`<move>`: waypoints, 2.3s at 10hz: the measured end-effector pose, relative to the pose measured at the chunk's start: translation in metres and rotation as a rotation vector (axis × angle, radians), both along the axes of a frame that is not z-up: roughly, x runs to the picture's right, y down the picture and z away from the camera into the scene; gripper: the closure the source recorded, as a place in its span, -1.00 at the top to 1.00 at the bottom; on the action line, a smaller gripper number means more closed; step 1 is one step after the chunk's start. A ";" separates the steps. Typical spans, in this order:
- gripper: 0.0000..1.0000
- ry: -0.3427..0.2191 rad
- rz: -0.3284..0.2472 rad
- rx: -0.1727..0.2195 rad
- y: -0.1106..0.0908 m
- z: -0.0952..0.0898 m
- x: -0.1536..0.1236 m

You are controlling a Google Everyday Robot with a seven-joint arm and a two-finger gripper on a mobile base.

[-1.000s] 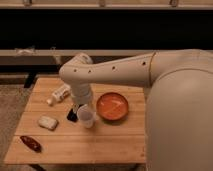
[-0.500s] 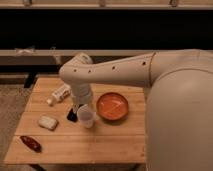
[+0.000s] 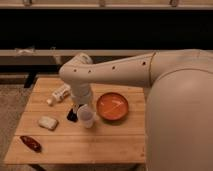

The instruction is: Place the eraser on the white sponge

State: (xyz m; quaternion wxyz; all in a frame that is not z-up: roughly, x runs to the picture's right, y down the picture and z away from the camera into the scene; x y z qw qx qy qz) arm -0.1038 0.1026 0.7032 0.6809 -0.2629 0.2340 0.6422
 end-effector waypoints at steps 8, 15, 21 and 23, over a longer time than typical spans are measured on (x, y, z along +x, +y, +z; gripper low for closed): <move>0.30 -0.001 0.000 0.000 0.000 0.000 -0.001; 0.30 -0.078 -0.055 0.055 -0.050 0.046 -0.066; 0.30 -0.089 -0.055 0.002 -0.032 0.122 -0.083; 0.30 -0.070 -0.077 -0.035 -0.017 0.131 -0.079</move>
